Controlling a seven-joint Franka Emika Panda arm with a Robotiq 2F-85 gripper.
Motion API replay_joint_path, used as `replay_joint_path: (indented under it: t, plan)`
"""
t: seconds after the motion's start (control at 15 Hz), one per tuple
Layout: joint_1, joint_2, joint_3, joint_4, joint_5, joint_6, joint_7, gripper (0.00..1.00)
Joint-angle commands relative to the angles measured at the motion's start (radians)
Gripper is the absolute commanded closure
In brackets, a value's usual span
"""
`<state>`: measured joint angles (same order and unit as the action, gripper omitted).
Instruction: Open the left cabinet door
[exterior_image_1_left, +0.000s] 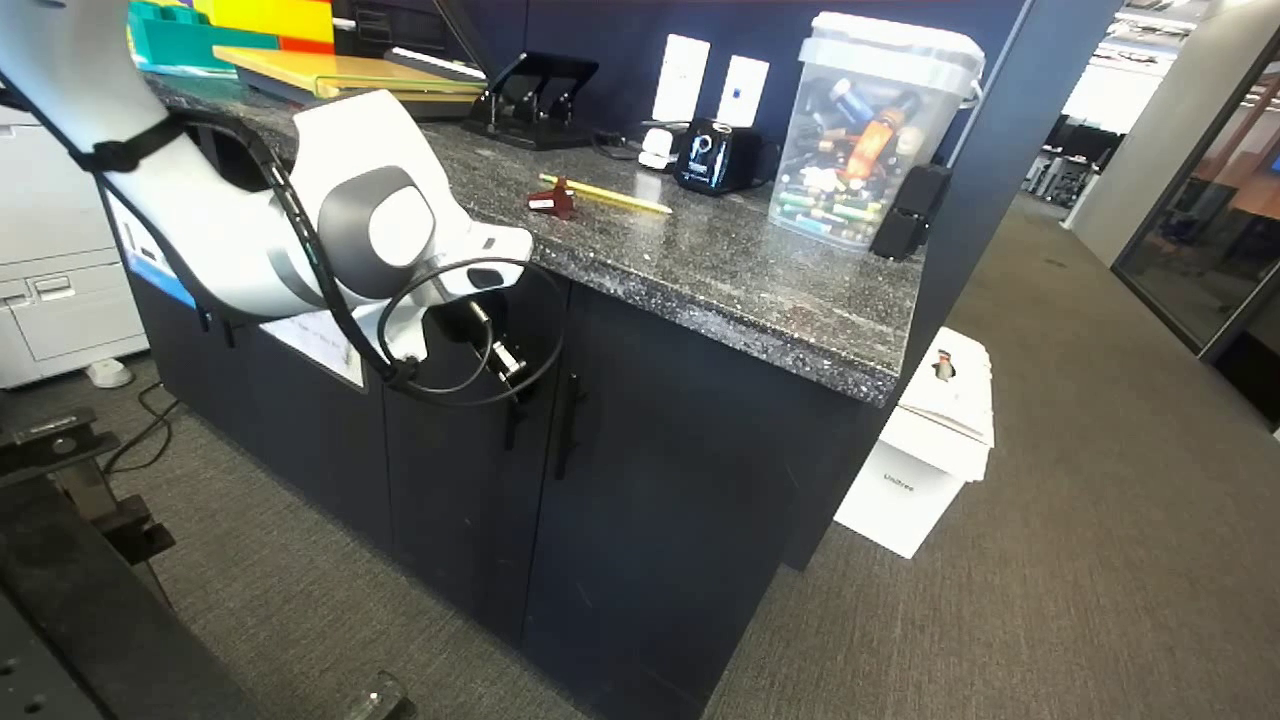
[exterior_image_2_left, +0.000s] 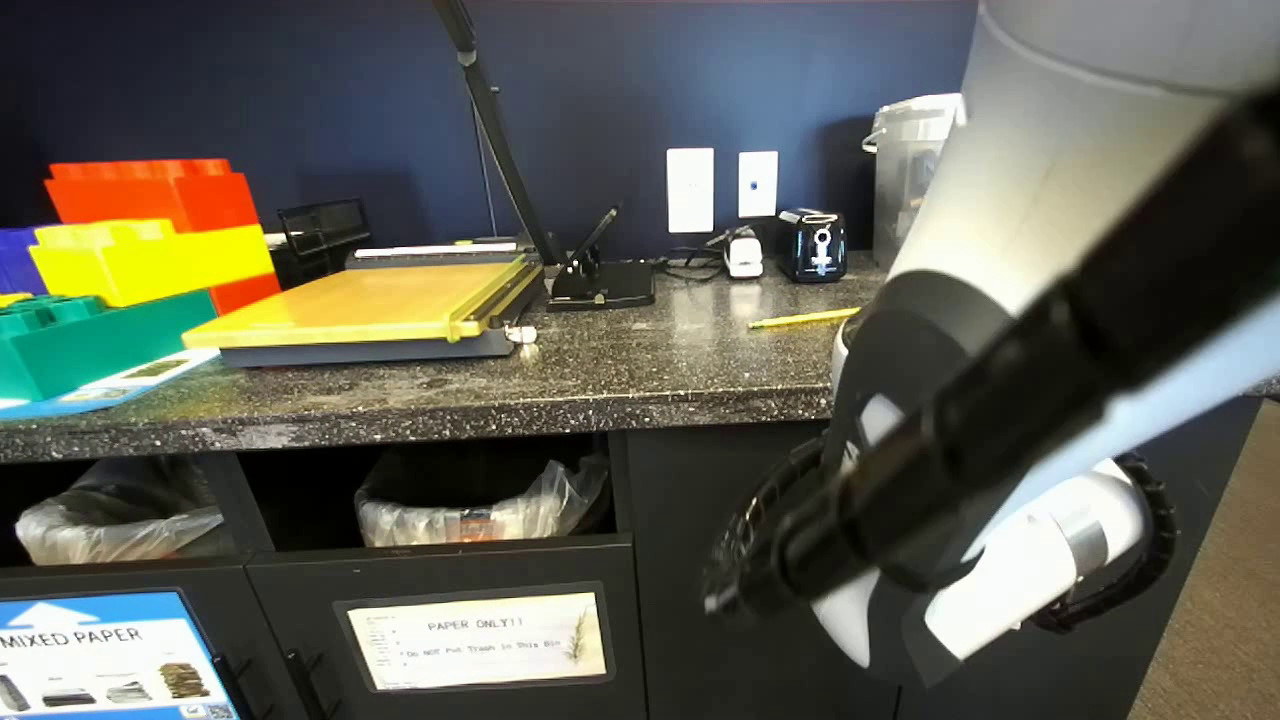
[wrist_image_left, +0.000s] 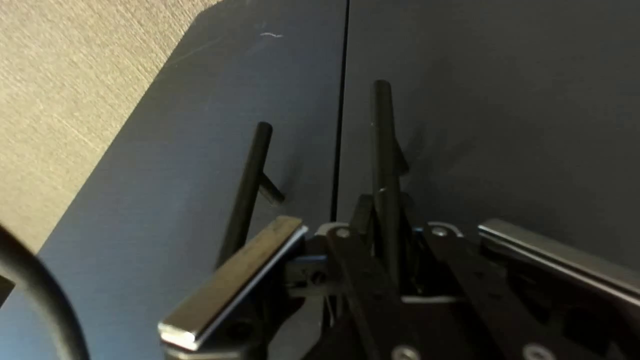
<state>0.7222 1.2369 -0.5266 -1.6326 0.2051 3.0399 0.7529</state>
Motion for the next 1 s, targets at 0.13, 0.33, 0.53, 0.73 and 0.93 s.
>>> replay_joint_path:
  t: [0.13, 0.33, 0.53, 0.73, 0.93]
  plan:
    - [-0.216, -0.127, 0.21, 0.056, -0.09, -0.156, -0.19, 0.96]
    - [-0.253, -0.147, 0.264, 0.005, -0.132, -0.105, -0.244, 0.96]
    - [-0.254, -0.168, 0.277, -0.066, -0.14, -0.062, -0.303, 0.96]
    - [-0.277, -0.19, 0.311, -0.118, -0.142, 0.001, -0.386, 0.96]
    - [-0.026, -0.111, 0.046, -0.178, 0.005, 0.056, -0.194, 0.96]
